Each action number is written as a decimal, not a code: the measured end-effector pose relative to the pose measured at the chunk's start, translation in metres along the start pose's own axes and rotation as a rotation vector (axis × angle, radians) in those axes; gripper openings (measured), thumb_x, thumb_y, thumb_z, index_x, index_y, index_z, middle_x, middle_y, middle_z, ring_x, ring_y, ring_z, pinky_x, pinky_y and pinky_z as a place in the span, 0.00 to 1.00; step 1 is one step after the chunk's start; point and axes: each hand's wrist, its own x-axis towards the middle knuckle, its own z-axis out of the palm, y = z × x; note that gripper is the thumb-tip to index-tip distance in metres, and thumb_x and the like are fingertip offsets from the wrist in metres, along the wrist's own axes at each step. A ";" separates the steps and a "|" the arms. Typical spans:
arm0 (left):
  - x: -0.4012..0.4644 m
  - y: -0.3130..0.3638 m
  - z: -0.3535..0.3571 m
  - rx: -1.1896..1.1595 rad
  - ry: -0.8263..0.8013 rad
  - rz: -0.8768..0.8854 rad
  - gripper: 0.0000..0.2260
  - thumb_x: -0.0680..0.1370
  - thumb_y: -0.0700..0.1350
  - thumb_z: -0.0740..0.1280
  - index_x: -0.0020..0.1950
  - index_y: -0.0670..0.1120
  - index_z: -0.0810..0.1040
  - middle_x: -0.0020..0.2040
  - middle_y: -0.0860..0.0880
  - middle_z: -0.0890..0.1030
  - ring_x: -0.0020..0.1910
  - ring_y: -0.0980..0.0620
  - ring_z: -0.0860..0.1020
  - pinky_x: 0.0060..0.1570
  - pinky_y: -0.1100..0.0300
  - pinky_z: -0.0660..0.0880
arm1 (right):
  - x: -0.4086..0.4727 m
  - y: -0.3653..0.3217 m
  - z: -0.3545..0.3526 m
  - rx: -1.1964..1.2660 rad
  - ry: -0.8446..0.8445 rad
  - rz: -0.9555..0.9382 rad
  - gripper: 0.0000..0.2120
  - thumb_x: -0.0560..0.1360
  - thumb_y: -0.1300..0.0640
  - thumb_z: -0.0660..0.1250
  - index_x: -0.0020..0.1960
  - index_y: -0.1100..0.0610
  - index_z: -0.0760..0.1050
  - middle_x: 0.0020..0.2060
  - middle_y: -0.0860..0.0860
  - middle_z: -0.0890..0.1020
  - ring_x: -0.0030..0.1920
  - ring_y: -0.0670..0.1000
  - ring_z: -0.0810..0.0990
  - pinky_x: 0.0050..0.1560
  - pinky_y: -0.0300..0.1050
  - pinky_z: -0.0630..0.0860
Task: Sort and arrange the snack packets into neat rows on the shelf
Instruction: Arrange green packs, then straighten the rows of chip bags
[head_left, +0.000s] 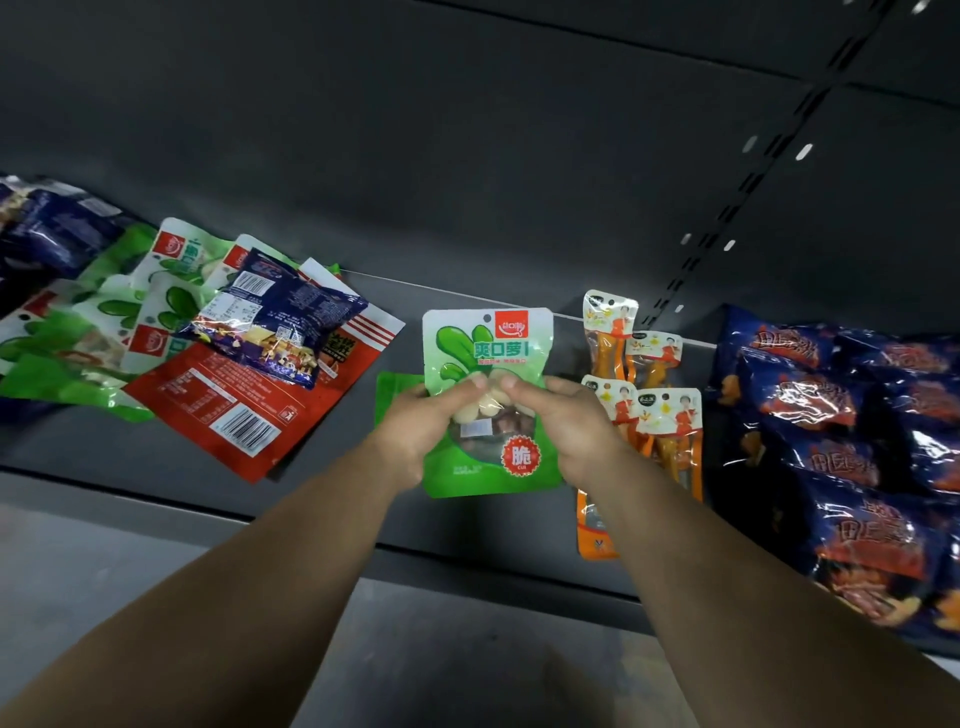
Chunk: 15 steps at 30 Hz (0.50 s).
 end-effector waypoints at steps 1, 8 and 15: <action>-0.001 0.000 -0.005 -0.001 -0.022 -0.004 0.19 0.66 0.49 0.77 0.53 0.43 0.81 0.50 0.44 0.84 0.52 0.43 0.81 0.59 0.45 0.75 | 0.003 0.002 0.003 -0.017 -0.016 0.003 0.06 0.70 0.56 0.74 0.45 0.56 0.81 0.41 0.54 0.85 0.39 0.51 0.82 0.42 0.44 0.77; -0.010 0.012 -0.055 -0.025 0.181 0.073 0.16 0.65 0.47 0.77 0.50 0.44 0.81 0.48 0.45 0.84 0.51 0.42 0.81 0.59 0.43 0.74 | 0.016 -0.005 0.032 -0.215 0.037 -0.062 0.10 0.75 0.51 0.69 0.38 0.54 0.75 0.34 0.51 0.80 0.32 0.48 0.77 0.34 0.41 0.73; -0.020 0.010 -0.116 -0.085 0.390 0.086 0.15 0.69 0.45 0.76 0.53 0.43 0.80 0.48 0.43 0.83 0.46 0.43 0.81 0.54 0.42 0.76 | 0.047 -0.011 0.036 -0.801 0.141 -0.236 0.10 0.77 0.52 0.64 0.56 0.53 0.78 0.54 0.51 0.81 0.55 0.52 0.79 0.54 0.43 0.74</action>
